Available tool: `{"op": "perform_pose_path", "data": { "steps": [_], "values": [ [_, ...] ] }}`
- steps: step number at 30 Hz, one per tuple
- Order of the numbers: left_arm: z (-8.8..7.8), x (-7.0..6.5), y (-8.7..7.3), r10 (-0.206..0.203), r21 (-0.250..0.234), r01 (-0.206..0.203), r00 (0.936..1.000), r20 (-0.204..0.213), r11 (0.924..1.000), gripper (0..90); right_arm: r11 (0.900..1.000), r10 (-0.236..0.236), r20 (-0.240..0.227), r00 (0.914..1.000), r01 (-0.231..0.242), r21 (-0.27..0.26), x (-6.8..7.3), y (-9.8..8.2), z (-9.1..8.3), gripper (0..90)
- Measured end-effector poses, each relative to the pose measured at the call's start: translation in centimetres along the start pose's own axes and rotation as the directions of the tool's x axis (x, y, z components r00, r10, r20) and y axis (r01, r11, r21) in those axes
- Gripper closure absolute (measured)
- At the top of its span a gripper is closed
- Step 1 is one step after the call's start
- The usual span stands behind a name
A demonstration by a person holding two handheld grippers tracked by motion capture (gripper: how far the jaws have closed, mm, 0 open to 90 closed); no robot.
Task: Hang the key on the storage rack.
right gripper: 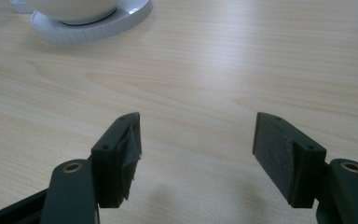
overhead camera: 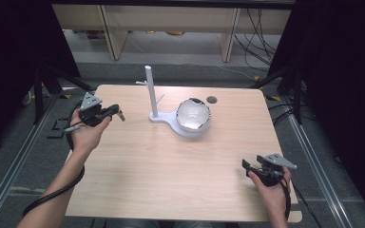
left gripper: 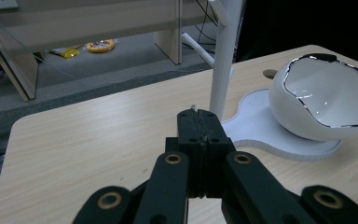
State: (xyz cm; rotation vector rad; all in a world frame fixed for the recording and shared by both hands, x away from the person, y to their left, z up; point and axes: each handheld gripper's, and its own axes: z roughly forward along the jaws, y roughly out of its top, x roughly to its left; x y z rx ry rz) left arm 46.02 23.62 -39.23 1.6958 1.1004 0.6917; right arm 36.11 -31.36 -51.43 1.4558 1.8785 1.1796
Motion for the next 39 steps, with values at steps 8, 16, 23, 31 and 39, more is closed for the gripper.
{"op": "perform_pose_path", "data": {
  "steps": [8, 16, 23, 31, 39],
  "values": [
    [1.4, -0.3, 0.7, -0.011, -0.044, 0.011, 0.9998, -0.016, 0.9990, 88.8, 0.999, 0.030, 0.019, 0.9994, -0.031, 0.013, 0.3, 0.0, -0.2, 33.4],
    [2.6, -0.7, 1.9, -0.017, -0.075, 0.016, 0.9998, -0.014, 0.9971, 88.8, 0.999, 0.024, 0.023, 0.9995, -0.025, 0.021, 0.2, 0.0, -0.3, 33.4],
    [3.5, -0.9, 3.4, -0.017, -0.098, 0.015, 0.9996, -0.023, 0.9950, 88.8, 0.999, 0.030, 0.019, 0.9994, -0.030, 0.022, 0.2, 0.0, -0.3, 33.3],
    [4.4, -1.4, 4.6, -0.006, -0.111, 0.003, 0.9997, -0.024, 0.9938, 88.8, 1.000, 0.015, 0.024, 0.9996, -0.016, 0.009, 0.1, 0.0, -0.2, 33.3],
    [5.2, -1.5, 5.2, 0.003, -0.105, -0.007, 0.9994, -0.035, 0.9945, 88.7, 0.999, 0.030, 0.020, 0.9994, -0.030, 0.020, 0.1, 0.0, -0.3, 33.2]
  ]
}}
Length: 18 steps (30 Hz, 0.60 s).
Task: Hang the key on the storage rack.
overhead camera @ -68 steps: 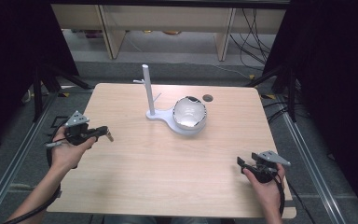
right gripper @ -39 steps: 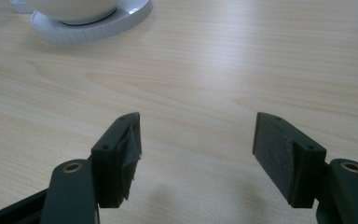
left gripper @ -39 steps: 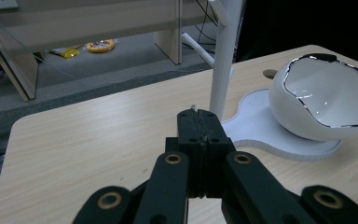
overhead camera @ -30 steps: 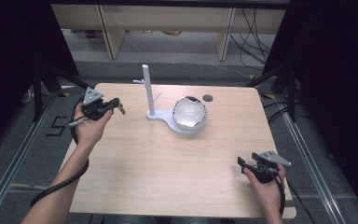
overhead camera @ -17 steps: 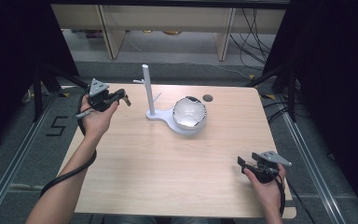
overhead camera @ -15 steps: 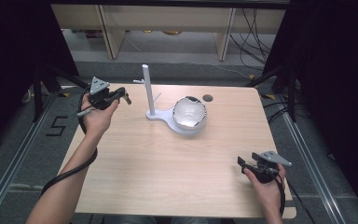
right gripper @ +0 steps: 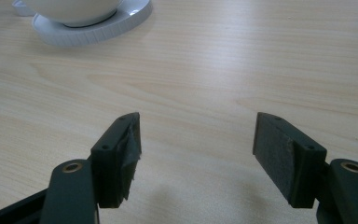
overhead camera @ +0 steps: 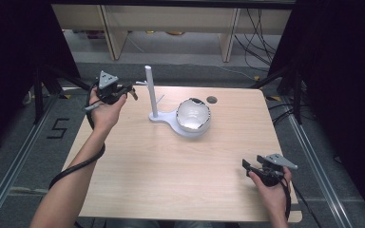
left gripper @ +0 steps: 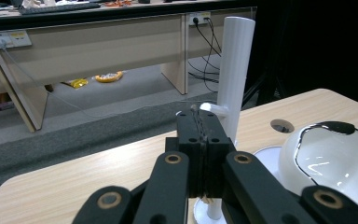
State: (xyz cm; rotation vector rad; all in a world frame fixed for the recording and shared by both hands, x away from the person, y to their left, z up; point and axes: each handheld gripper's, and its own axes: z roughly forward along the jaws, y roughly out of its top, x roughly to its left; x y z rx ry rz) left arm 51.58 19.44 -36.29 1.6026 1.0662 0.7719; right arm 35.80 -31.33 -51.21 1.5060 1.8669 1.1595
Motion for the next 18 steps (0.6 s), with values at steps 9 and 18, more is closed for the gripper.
{"op": "perform_pose_path", "data": {
  "steps": [9, 18],
  "values": [
    [0.7, -0.2, 0.7, 0.010, 0.001, -0.010, 1.0000, 0.000, 0.9999, 88.7, 0.999, -0.048, 0.009, 0.9988, 0.048, -0.004, -0.4, 0.0, 0.2, 33.2],
    [1.2, -0.6, 1.1, 0.031, 0.007, -0.031, 0.9995, -0.002, 0.9995, 88.7, 0.999, -0.039, -0.008, 0.9992, 0.039, -0.005, -0.4, 0.0, 0.3, 33.2]
  ]
}}
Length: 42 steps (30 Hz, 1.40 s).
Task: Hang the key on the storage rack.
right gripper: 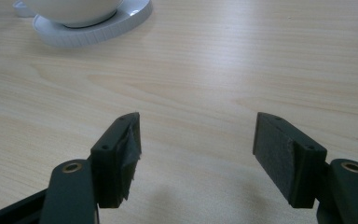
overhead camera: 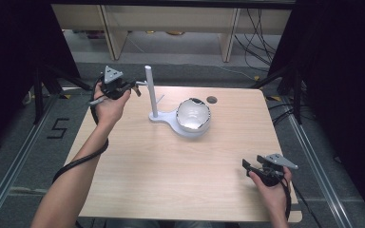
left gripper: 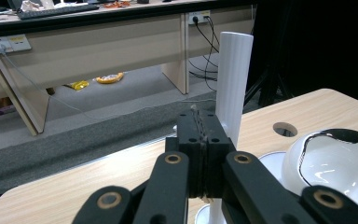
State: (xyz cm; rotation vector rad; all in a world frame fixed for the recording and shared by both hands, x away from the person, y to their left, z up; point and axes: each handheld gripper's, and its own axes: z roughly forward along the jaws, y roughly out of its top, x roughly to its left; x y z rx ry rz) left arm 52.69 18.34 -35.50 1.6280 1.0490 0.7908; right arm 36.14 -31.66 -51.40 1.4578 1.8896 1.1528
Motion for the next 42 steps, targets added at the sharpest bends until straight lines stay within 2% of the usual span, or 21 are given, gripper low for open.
{"op": "perform_pose_path", "data": {
  "steps": [12, 24, 26, 27, 31, 32, 34, 36, 37, 38, 40, 42],
  "values": [
    [0.3, -0.7, 0.2, 0.030, 0.007, -0.030, 0.9996, 0.001, 0.9995, 88.7, 1.000, 0.001, 0.002, 1.0000, -0.001, -0.007, 0.0, 0.0, 0.1, 33.1],
    [0.5, -1.3, 0.7, 0.060, 0.018, -0.059, 0.9981, -0.017, 0.9981, 88.5, 1.000, -0.011, 0.004, 0.9999, 0.011, 0.000, 0.0, 0.0, 0.0, 33.1],
    [0.5, -1.4, 0.9, 0.075, 0.018, -0.075, 0.9969, -0.022, 0.9970, 88.6, 1.000, -0.012, 0.002, 0.9999, 0.012, 0.001, 0.0, 0.0, 0.0, 33.1],
    [0.5, -1.6, 0.9, 0.068, 0.018, -0.068, 0.9976, -0.013, 0.9975, 89.6, 1.000, -0.012, 0.001, 0.9999, 0.012, 0.002, -0.1, 0.0, 0.0, 33.1],
    [0.9, -2.2, 1.0, 0.083, 0.026, -0.083, 0.9965, -0.005, 0.9962, 89.6, 1.000, -0.002, -0.005, 1.0000, 0.002, 0.009, 0.0, 0.0, 0.0, 33.0],
    [1.0, -2.2, 1.0, 0.076, 0.022, -0.076, 0.9971, -0.004, 0.9969, 89.6, 1.000, -0.002, 0.004, 1.0000, 0.002, 0.002, 0.0, 0.0, 0.0, 32.9],
    [1.0, -2.2, 1.1, 0.065, 0.014, -0.065, 0.9979, -0.002, 0.9978, 89.6, 1.000, 0.011, -0.010, 0.9999, -0.011, -0.008, 0.0, 0.0, -0.1, 32.7],
    [0.9, -2.1, 1.2, 0.076, 0.004, -0.076, 0.9971, -0.007, 0.9971, 89.6, 1.000, 0.012, -0.013, 0.9998, -0.012, -0.020, -0.1, 0.0, 0.0, 32.7],
    [0.8, -2.2, 1.2, 0.069, 0.001, -0.069, 0.9976, -0.002, 0.9976, 89.6, 1.000, 0.013, -0.005, 0.9999, -0.013, -0.017, -0.1, 0.0, -0.1, 32.7],
    [0.7, -2.2, 1.3, 0.072, -0.006, -0.072, 0.9974, -0.006, 0.9974, 89.5, 0.999, 0.034, -0.012, 0.9994, -0.034, -0.014, 0.0, 0.0, -0.1, 32.7],
    [0.4, -2.1, 1.4, 0.077, -0.018, -0.077, 0.9971, -0.004, 0.9969, 89.5, 1.000, 0.008, -0.005, 1.0000, -0.008, -0.019, -0.1, 0.0, 0.0, 32.7],
    [0.1, -2.1, 1.5, 0.076, -0.030, -0.076, 0.9971, -0.002, 0.9967, 89.4, 1.000, 0.004, 0.005, 1.0000, -0.004, -0.016, -0.1, 0.0, 0.0, 32.6]
  ]
}}
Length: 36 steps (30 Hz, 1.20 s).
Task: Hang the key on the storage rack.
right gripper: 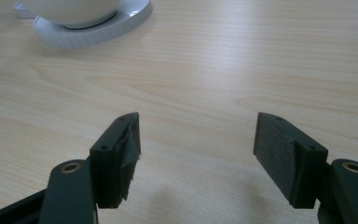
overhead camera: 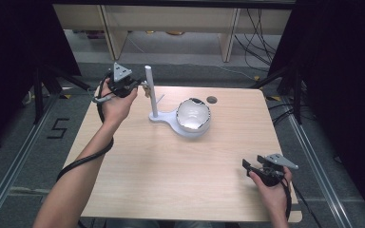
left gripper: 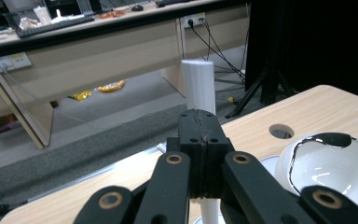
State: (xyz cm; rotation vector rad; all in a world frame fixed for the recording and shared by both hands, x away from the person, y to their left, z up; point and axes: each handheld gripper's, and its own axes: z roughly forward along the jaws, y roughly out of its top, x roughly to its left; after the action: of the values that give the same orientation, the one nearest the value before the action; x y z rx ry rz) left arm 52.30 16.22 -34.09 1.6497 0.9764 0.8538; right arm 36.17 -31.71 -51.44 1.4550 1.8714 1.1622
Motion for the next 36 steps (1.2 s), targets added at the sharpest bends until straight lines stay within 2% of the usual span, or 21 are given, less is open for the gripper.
{"op": "perform_pose_path", "data": {
  "steps": [5, 6, 7, 10, 11, 12, 14, 15, 16, 17, 20, 21, 22, 23, 24, 26, 29, 32, 34, 35, 36],
  "values": [
    [-0.6, 0.3, -0.2, -0.004, -0.011, 0.004, 1.0000, -0.005, 0.9999, 86.0, 1.000, 0.001, 0.004, 1.0000, -0.001, 0.001, 0.1, 0.0, 0.0, 32.7],
    [-0.8, 0.3, -0.3, -0.008, -0.014, 0.008, 1.0000, -0.005, 0.9999, 85.4, 1.000, 0.020, 0.007, 0.9998, -0.020, 0.002, 0.2, 0.0, -0.1, 32.7],
    [-1.0, 0.4, -0.3, -0.011, -0.014, 0.011, 0.9999, -0.005, 0.9998, 84.5, 1.000, -0.006, 0.009, 0.9999, 0.006, 0.000, 0.1, 0.0, -0.1, 32.7],
    [-1.5, 0.5, -0.5, -0.023, -0.026, 0.023, 0.9997, -0.001, 0.9994, 81.5, 1.000, -0.004, 0.008, 1.0000, 0.004, 0.000, 0.1, 0.0, -0.1, 32.7],
    [-1.7, 0.5, -0.5, -0.021, -0.030, 0.021, 0.9998, -0.003, 0.9993, 80.8, 1.000, 0.006, 0.004, 1.0000, -0.006, -0.002, 0.1, 0.0, 0.0, 32.8],
    [-1.9, 0.6, -0.5, -0.010, -0.034, 0.010, 0.9999, -0.008, 0.9994, 79.6, 1.000, -0.008, 0.009, 0.9999, 0.008, -0.002, 0.1, 0.0, -0.1, 32.8],
    [-2.3, 0.7, -0.5, -0.021, -0.043, 0.021, 0.9998, -0.002, 0.9988, 77.6, 0.998, 0.055, 0.006, 0.9985, -0.055, 0.026, 0.5, 0.0, -0.3, 32.8],
    [-2.4, 0.7, -0.5, -0.013, -0.049, 0.013, 0.9999, -0.003, 0.9987, 76.5, 0.998, 0.051, 0.007, 0.9987, -0.052, 0.022, 0.5, 0.0, -0.3, 32.8],
    [-2.7, 0.8, -0.5, -0.009, -0.048, 0.009, 1.0000, -0.003, 0.9988, 75.5, 1.000, 0.008, -0.001, 1.0000, -0.008, -0.007, 0.1, 0.0, -0.1, 32.8],
    [-2.8, 0.8, -0.5, -0.008, -0.049, 0.008, 1.0000, -0.001, 0.9987, 75.1, 1.000, 0.005, -0.009, 1.0000, -0.005, -0.021, 0.0, -0.1, 0.0, 32.8],
    [-3.2, 0.8, -0.5, -0.015, -0.041, 0.015, 0.9998, 0.011, 0.9990, 72.1, 0.999, 0.033, -0.002, 0.9995, -0.033, -0.004, 0.1, 0.0, -0.3, 32.8],
    [-3.4, 0.8, -0.5, -0.007, -0.048, 0.007, 1.0000, 0.005, 0.9988, 71.0, 0.999, 0.049, 0.001, 0.9988, -0.049, -0.022, 0.2, -0.1, -0.2, 32.8],
    [-3.7, 0.8, -0.5, -0.002, -0.044, 0.003, 1.0000, 0.004, 0.9990, 69.5, 0.998, 0.061, -0.004, 0.9981, -0.061, -0.005, 0.3, -0.1, -0.4, 32.8],
    [-3.8, 0.7, -0.5, -0.022, -0.047, 0.023, 0.9996, 0.015, 0.9986, 66.4, 0.997, 0.069, -0.017, 0.9975, -0.069, -0.016, 0.2, -0.1, -0.3, 32.8],
    [-3.9, 0.8, -0.5, -0.011, -0.051, 0.011, 0.9999, 0.011, 0.9986, 64.9, 0.999, 0.025, -0.017, 0.9995, -0.025, -0.030, -0.2, -0.1, -0.2, 32.8],
    [-4.3, 0.7, -0.7, -0.021, -0.051, 0.021, 0.9996, 0.017, 0.9984, 63.0, 0.999, 0.025, -0.019, 0.9995, -0.025, -0.027, -0.2, -0.1, -0.2, 32.8],
    [-4.9, 0.6, -0.8, -0.008, -0.062, 0.009, 0.9999, 0.015, 0.9980, 57.1, 0.999, 0.029, -0.006, 0.9995, -0.030, -0.019, -0.1, -0.1, -0.2, 32.9],
    [-5.5, 0.5, -0.8, -0.012, -0.076, 0.014, 0.9998, 0.016, 0.9970, 52.5, 0.999, 0.051, -0.012, 0.9986, -0.051, -0.015, 0.1, -0.1, -0.2, 32.8],
    [-6.0, 0.6, -0.9, -0.023, -0.072, 0.024, 0.9996, 0.020, 0.9971, 49.2, 0.999, 0.035, -0.010, 0.9993, -0.035, -0.010, 0.1, 0.0, -0.2, 32.9],
    [-6.3, 0.6, -1.0, -0.027, -0.074, 0.029, 0.9994, 0.019, 0.9968, 46.5, 1.000, 0.004, 0.003, 1.0000, -0.004, -0.004, -0.1, 0.0, -0.2, 32.9],
    [-6.6, 0.6, -1.2, -0.032, -0.074, 0.034, 0.9993, 0.020, 0.9967, 46.5, 1.000, 0.004, 0.003, 1.0000, -0.004, -0.004, -0.1, 0.0, -0.2, 32.9]
  ]
}}
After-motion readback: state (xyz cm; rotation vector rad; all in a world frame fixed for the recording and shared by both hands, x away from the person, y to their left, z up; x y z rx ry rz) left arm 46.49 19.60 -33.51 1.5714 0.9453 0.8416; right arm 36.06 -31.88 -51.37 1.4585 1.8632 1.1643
